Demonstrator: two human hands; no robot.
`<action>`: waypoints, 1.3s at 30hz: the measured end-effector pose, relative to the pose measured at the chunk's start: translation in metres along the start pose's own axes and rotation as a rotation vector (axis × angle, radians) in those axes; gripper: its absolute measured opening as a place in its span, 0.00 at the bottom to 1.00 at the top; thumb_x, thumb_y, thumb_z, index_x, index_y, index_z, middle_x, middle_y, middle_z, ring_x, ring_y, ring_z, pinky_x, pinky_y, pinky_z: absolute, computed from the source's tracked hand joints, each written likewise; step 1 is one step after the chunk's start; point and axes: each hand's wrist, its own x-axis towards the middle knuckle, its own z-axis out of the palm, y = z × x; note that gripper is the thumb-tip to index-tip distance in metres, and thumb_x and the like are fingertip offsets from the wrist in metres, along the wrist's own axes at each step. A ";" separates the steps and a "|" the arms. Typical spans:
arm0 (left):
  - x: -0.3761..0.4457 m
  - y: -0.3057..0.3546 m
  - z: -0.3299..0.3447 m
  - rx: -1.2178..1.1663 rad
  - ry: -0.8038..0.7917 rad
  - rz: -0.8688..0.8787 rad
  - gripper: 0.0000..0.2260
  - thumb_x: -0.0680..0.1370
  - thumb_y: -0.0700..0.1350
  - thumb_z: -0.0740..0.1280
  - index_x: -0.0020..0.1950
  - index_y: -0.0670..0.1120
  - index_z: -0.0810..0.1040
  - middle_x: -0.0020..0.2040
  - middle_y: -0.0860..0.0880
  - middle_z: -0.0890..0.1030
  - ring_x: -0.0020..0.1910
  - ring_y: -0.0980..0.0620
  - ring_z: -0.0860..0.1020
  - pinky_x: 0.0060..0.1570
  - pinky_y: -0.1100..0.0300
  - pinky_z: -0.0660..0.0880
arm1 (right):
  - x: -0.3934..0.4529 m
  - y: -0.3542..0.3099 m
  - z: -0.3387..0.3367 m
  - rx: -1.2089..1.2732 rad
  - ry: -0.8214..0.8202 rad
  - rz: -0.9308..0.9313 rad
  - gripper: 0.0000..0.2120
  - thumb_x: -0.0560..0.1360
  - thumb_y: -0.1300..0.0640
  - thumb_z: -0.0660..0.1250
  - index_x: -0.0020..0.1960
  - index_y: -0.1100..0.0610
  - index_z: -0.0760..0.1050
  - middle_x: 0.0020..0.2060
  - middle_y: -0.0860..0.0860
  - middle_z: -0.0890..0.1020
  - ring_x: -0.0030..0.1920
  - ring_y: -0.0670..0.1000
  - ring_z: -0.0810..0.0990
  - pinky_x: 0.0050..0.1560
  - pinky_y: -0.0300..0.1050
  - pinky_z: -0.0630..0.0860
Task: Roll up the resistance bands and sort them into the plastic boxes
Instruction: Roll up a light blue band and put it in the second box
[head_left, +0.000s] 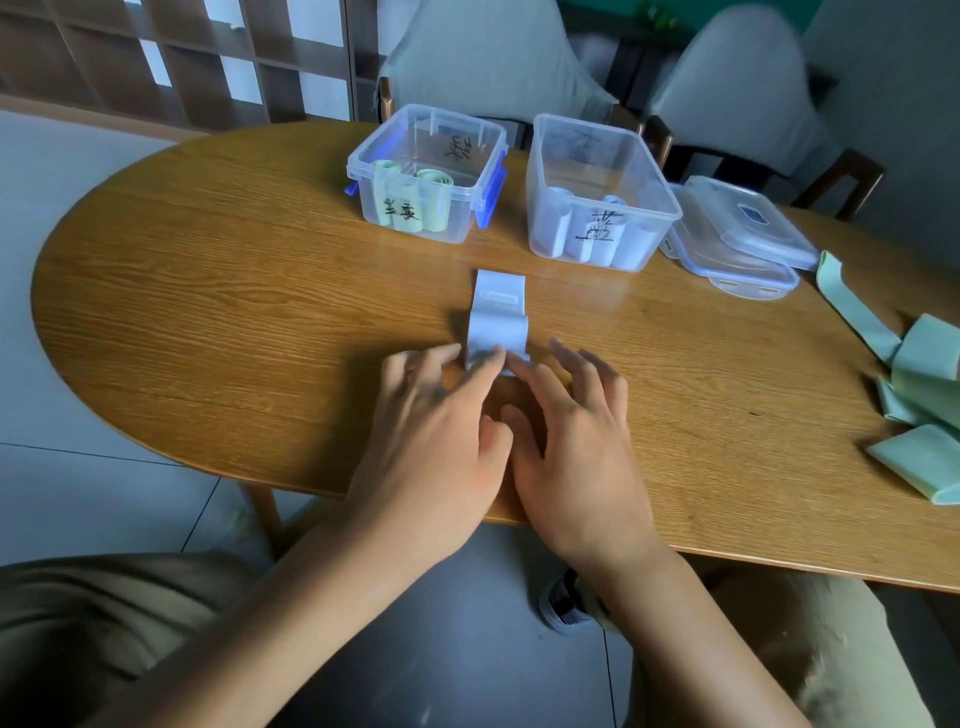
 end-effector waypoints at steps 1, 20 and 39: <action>0.000 -0.001 0.000 0.005 -0.005 0.014 0.29 0.74 0.53 0.50 0.75 0.55 0.69 0.69 0.50 0.72 0.67 0.47 0.64 0.70 0.51 0.66 | 0.001 0.000 0.000 -0.013 -0.008 0.007 0.22 0.82 0.52 0.61 0.75 0.45 0.67 0.76 0.53 0.64 0.77 0.57 0.53 0.76 0.56 0.60; 0.037 -0.011 -0.005 0.111 -0.098 -0.036 0.29 0.76 0.52 0.54 0.78 0.63 0.61 0.77 0.48 0.64 0.72 0.45 0.55 0.74 0.46 0.58 | 0.014 0.005 0.005 -0.007 0.063 -0.054 0.24 0.80 0.55 0.65 0.75 0.47 0.68 0.74 0.54 0.67 0.74 0.57 0.60 0.74 0.54 0.63; 0.054 -0.001 -0.009 -0.598 -0.007 -0.202 0.26 0.74 0.48 0.58 0.72 0.52 0.74 0.64 0.55 0.80 0.65 0.63 0.75 0.68 0.58 0.72 | 0.053 -0.008 0.000 0.013 -0.075 0.066 0.25 0.81 0.53 0.63 0.77 0.48 0.64 0.75 0.55 0.64 0.73 0.57 0.57 0.76 0.50 0.58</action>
